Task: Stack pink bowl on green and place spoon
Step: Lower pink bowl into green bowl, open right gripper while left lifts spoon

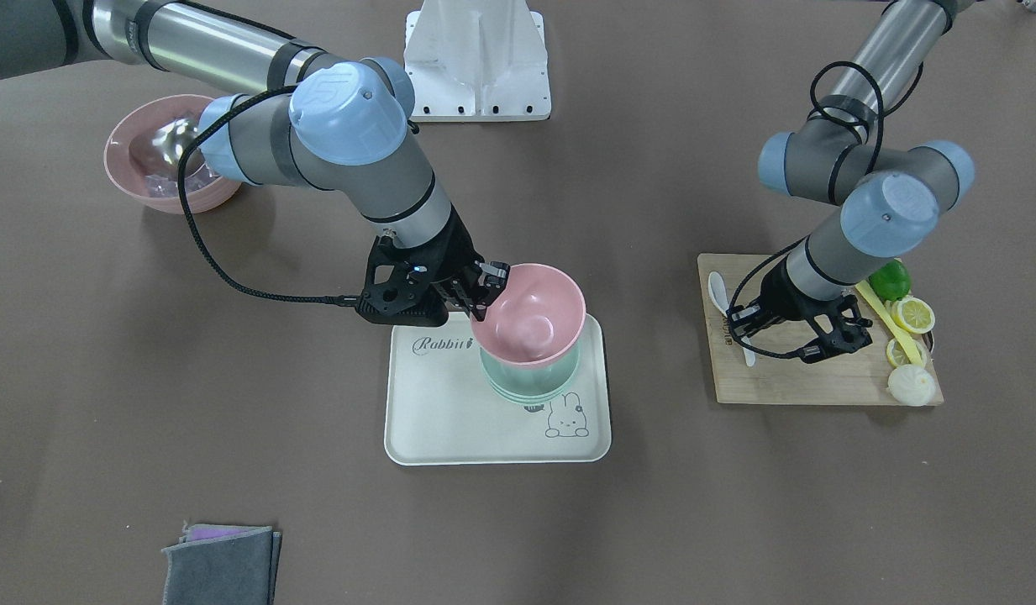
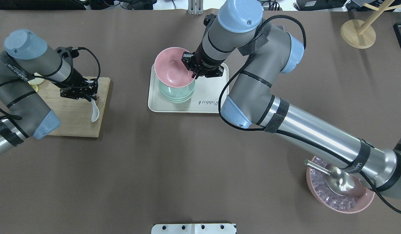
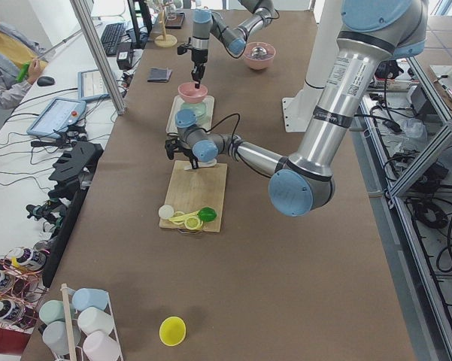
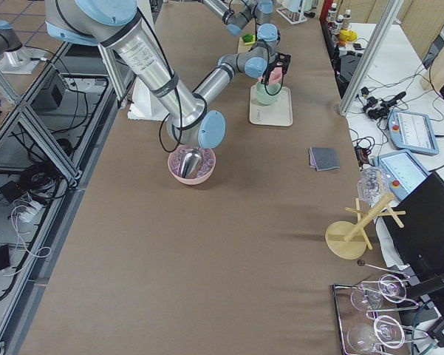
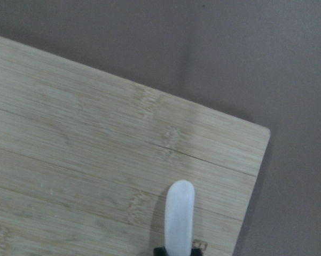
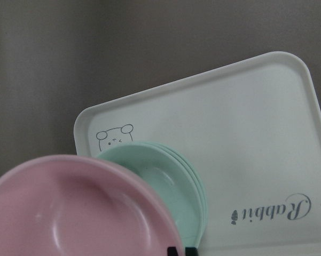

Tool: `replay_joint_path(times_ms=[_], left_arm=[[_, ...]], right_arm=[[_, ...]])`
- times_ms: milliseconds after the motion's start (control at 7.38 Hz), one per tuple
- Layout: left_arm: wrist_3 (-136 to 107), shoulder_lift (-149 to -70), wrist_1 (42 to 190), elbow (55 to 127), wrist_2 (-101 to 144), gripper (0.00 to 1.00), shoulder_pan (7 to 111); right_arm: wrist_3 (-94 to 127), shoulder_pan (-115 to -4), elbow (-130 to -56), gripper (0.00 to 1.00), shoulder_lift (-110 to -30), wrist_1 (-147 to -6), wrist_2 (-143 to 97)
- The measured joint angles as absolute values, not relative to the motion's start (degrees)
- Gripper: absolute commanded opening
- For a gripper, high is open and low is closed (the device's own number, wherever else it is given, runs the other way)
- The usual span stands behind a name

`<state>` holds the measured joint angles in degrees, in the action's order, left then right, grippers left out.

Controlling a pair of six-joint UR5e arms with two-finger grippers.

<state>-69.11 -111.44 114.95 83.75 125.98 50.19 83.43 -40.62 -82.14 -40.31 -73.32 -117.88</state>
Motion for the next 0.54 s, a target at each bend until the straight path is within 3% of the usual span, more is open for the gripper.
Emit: replay_joint_path(times_ms=[406, 542], left_arm=[[-69.1, -111.5, 114.9, 84.1, 127.3, 0.00, 50.2], [-69.1, -111.8, 114.9, 84.7, 129.3, 0.00, 50.8]], right_arm=[[84.7, -40.6, -81.0, 0.00, -39.5, -73.5, -117.1], [84.7, -40.4, -79.4, 0.21, -39.1, -73.4, -116.3]])
